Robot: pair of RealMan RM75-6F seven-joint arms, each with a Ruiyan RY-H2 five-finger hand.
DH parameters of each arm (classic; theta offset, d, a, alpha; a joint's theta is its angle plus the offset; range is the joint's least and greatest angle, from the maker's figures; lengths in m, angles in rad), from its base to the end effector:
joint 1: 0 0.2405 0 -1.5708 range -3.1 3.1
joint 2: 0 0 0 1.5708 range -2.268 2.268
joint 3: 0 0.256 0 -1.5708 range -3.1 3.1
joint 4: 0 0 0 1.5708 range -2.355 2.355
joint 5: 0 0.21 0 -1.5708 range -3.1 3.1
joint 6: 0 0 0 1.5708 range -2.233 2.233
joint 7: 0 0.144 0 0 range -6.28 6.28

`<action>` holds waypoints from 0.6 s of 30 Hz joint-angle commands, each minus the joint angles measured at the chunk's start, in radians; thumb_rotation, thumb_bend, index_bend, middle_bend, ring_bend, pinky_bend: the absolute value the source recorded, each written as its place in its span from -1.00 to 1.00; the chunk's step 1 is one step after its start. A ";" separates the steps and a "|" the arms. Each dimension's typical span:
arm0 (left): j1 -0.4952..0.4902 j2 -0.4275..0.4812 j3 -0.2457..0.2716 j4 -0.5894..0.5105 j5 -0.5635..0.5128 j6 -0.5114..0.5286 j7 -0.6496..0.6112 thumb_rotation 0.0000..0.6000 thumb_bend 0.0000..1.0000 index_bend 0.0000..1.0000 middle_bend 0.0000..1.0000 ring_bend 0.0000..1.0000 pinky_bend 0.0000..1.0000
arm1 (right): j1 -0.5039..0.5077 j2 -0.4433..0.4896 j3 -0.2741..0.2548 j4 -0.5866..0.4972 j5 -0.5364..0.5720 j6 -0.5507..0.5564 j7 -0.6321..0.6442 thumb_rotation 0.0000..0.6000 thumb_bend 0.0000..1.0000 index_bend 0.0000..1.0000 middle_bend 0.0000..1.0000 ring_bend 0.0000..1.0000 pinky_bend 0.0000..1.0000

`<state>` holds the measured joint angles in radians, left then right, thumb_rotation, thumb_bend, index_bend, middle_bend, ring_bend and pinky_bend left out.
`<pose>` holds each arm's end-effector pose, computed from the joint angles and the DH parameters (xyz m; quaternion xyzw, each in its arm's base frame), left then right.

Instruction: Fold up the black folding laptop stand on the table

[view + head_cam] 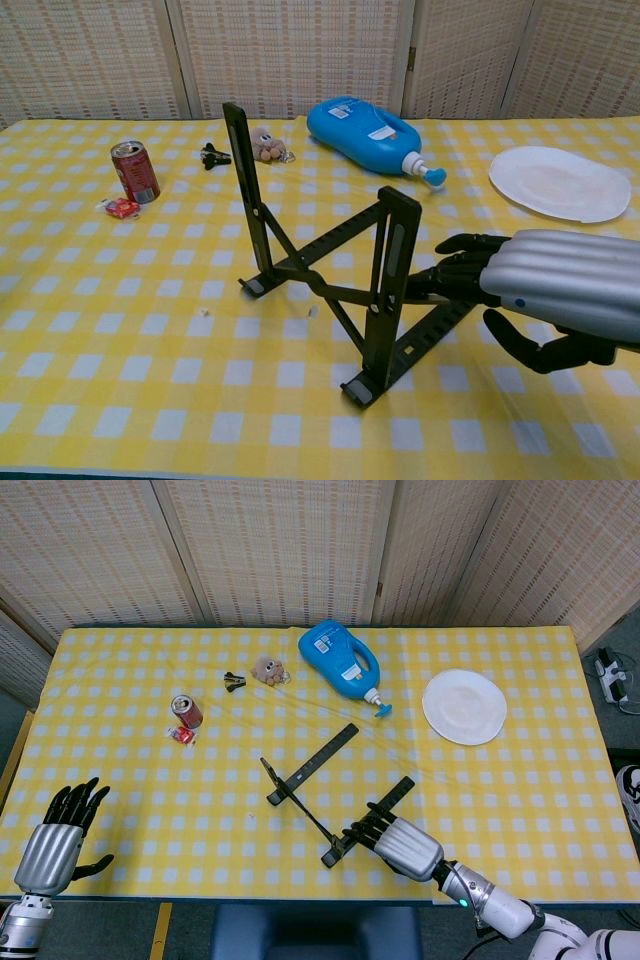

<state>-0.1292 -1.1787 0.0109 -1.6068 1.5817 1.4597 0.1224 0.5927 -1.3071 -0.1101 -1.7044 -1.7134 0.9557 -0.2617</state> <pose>-0.2937 0.1800 0.1246 -0.6572 -0.3563 -0.3712 0.5508 -0.1782 -0.2214 0.0038 0.8809 -0.2428 0.3147 0.2571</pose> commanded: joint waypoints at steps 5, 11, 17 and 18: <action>0.000 0.000 0.001 -0.003 0.003 0.001 0.003 1.00 -0.70 -0.88 -0.94 -0.93 -1.00 | -0.009 -0.023 -0.005 0.019 -0.005 0.002 -0.052 1.00 0.84 -0.74 -0.62 -0.66 -1.00; 0.003 0.002 0.004 -0.004 0.004 0.003 0.003 1.00 -0.70 -0.88 -0.94 -0.93 -1.00 | -0.020 -0.019 -0.001 0.019 -0.023 0.044 -0.046 1.00 0.84 -0.74 -0.63 -0.67 -1.00; 0.005 0.003 0.006 -0.006 0.008 0.005 0.004 1.00 -0.70 -0.88 -0.94 -0.93 -1.00 | -0.038 0.010 -0.012 0.007 -0.031 0.072 -0.055 1.00 0.84 -0.74 -0.62 -0.67 -1.00; 0.005 0.002 0.006 -0.006 0.009 0.005 0.005 1.00 -0.70 -0.88 -0.94 -0.93 -1.00 | -0.040 0.011 -0.016 0.006 -0.033 0.070 -0.059 1.00 0.84 -0.74 -0.62 -0.67 -1.00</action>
<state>-0.1242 -1.1763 0.0170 -1.6130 1.5907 1.4646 0.1276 0.5542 -1.2976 -0.1238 -1.6969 -1.7452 1.0261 -0.3184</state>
